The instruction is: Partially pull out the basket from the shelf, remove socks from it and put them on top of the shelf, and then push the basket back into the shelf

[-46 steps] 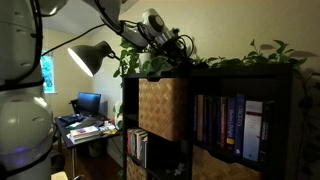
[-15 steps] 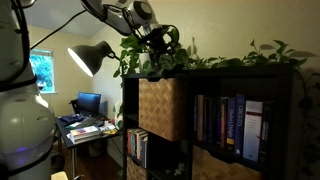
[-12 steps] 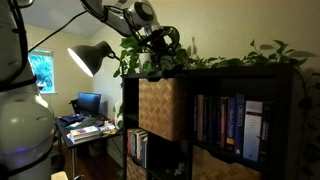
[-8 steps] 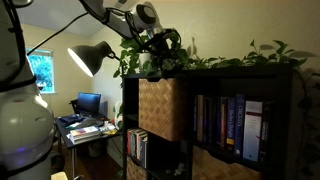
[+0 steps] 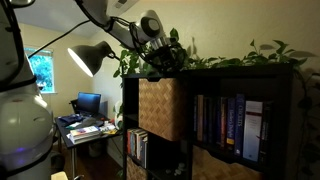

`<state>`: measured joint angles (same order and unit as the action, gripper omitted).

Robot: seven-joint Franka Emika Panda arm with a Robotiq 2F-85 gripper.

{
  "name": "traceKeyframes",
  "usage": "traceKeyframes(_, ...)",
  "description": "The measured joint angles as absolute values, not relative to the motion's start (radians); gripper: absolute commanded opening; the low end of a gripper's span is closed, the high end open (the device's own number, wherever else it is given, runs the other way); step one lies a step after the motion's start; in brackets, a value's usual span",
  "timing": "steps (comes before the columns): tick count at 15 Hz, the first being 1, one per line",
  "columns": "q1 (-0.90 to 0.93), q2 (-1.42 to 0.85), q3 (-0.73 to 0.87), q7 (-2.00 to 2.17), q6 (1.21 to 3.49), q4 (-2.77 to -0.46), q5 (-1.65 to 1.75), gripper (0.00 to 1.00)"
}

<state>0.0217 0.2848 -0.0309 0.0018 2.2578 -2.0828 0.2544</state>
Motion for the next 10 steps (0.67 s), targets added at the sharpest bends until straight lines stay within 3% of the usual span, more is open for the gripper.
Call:
traceKeyframes(3, 0.019, 0.285, -0.028, 0.002, 2.312, -2.109, 0.243, 1.0)
traceKeyframes(4, 0.019, 0.285, -0.028, 0.002, 2.324, -2.114, 0.239, 0.83)
traceKeyframes(5, 0.019, 0.285, -0.028, 0.002, 2.336, -2.12, 0.233, 0.74)
traceKeyframes(10, 0.017, 0.285, -0.028, 0.002, 2.359, -2.146, 0.215, 0.41)
